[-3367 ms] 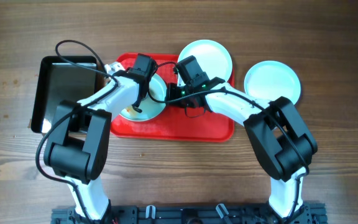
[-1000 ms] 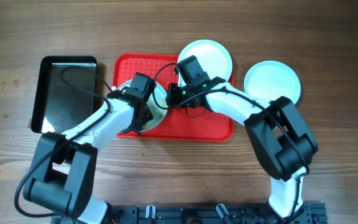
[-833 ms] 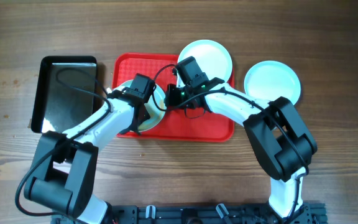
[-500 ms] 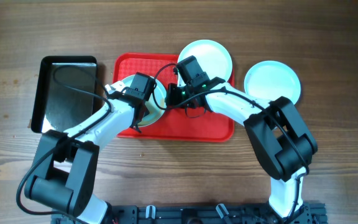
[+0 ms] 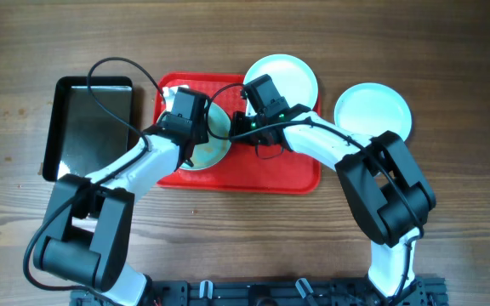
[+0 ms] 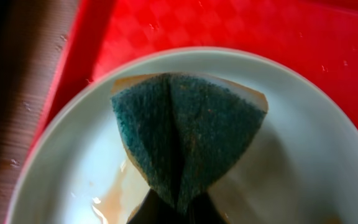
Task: Clean dirty plates on tray and stack at the side
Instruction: 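Scrub the plate's left side with the sponge in the left gripper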
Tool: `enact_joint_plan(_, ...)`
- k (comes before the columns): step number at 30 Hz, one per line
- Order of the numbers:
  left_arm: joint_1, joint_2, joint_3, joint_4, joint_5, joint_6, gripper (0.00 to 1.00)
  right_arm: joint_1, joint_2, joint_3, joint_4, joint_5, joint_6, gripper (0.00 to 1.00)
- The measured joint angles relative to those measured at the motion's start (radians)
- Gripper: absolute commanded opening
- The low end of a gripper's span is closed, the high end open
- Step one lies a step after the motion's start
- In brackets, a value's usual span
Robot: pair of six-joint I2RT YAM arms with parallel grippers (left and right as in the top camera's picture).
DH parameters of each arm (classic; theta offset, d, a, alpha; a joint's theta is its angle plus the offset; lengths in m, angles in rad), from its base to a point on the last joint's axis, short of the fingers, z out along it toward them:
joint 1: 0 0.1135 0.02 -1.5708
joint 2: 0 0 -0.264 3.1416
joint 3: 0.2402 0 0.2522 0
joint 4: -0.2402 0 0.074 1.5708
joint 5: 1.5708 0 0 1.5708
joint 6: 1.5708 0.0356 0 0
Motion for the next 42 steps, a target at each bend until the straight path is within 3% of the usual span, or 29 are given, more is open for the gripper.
enact_joint_plan(3,0.002,0.000,0.004,-0.036,-0.055,0.002,0.04,0.000,0.000,0.000,0.000,0.000,0.000,0.04)
enact_joint_plan(7,0.002,-0.001,0.031,-0.211,-0.082,-0.069,0.04,0.000,0.000,0.000,0.000,0.000,0.000,0.04)
enact_joint_plan(12,0.004,-0.002,0.047,-0.419,-0.007,-0.220,0.04,0.001,0.000,0.000,0.001,-0.001,-0.002,0.04)
enact_joint_plan(15,0.004,-0.008,0.048,-0.457,0.055,-0.266,0.04,0.003,0.000,0.000,0.000,0.000,-0.008,0.04)
enact_joint_plan(22,0.018,-0.007,0.050,-0.386,0.308,-0.181,0.04,0.003,0.000,0.000,0.000,0.000,-0.015,0.04)
enact_joint_plan(25,0.023,0.003,0.050,-0.333,0.354,-0.158,0.04,0.002,0.000,0.000,0.000,0.003,-0.015,0.04)
enact_joint_plan(29,0.052,0.011,0.050,-0.276,0.322,-0.196,0.04,0.000,0.000,0.000,0.000,0.003,-0.014,0.04)
enact_joint_plan(37,0.128,0.016,0.050,-0.254,0.096,-0.482,0.04,0.003,0.000,0.000,0.001,0.001,-0.011,0.04)
enact_joint_plan(39,0.128,0.016,0.050,-0.256,0.097,-0.482,0.04,0.003,0.000,0.000,0.001,0.000,-0.011,0.04)
enact_joint_plan(42,0.134,0.016,0.051,-0.257,0.153,-0.386,0.04,0.003,0.000,0.000,0.000,0.000,-0.011,0.04)
